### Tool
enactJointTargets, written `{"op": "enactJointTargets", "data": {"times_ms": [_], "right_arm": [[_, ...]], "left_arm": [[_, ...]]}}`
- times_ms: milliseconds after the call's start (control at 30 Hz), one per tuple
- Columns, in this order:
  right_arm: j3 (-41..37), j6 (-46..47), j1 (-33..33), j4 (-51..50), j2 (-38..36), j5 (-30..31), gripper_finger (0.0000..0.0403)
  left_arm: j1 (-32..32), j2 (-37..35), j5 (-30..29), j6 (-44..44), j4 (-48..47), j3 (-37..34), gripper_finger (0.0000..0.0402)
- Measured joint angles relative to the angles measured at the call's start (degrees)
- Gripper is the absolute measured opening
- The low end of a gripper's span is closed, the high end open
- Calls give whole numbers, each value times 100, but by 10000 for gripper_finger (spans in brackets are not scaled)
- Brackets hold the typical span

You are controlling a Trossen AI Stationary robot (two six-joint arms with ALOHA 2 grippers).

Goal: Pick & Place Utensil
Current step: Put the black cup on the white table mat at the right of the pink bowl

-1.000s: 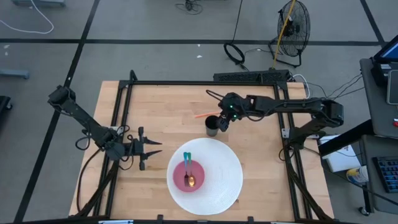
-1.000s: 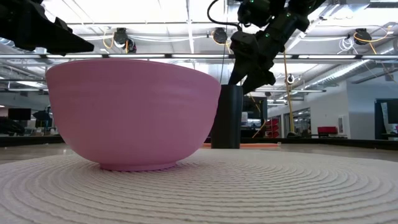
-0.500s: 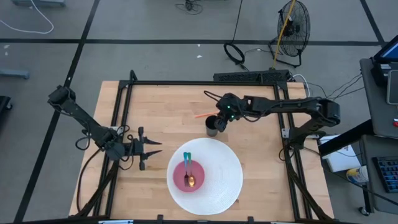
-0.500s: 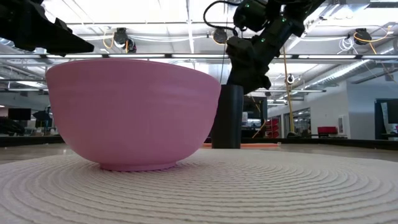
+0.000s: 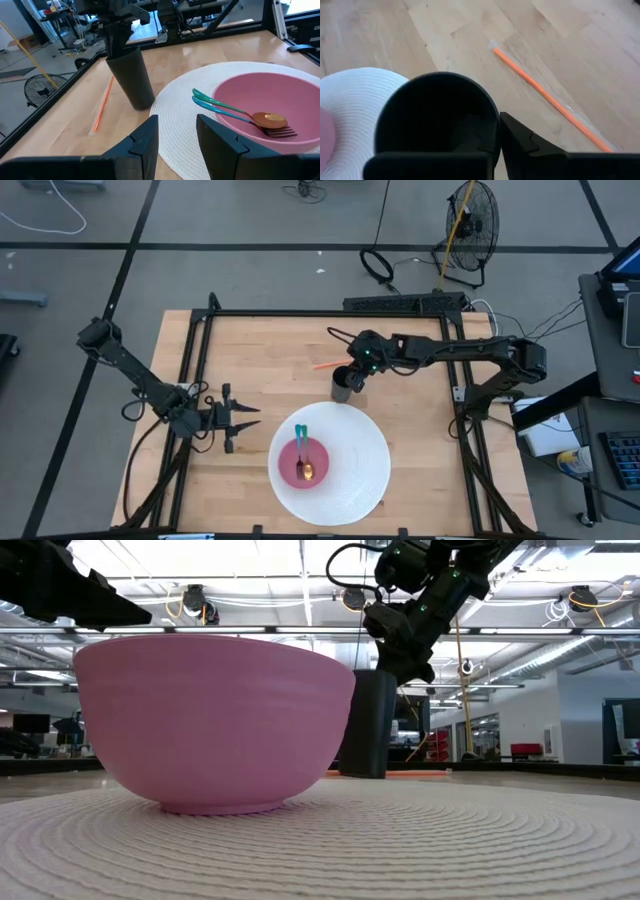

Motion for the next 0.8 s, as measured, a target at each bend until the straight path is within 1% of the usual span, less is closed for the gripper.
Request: {"op": "enactJointTargets", "data": {"times_ms": [100, 267, 367, 600, 800], "right_arm": [[0, -40, 0, 1, 2, 8, 11], [0, -87, 0, 6, -5, 0, 5], [0, -118, 0, -46, -118, -6, 3], [2, -136, 47, -287, -737, 10, 2], [2, 19, 451, -516, -1321, 20, 1]], "left_arm": [[0, 0, -2, 1, 0, 0, 136], [0, 0, -92, 2, -4, 0, 136], [0, 0, -94, 39, -4, 0, 136], [4, -2, -181, 61, -4, 0, 136], [4, 0, -404, 137, -1, 2, 136]]}}
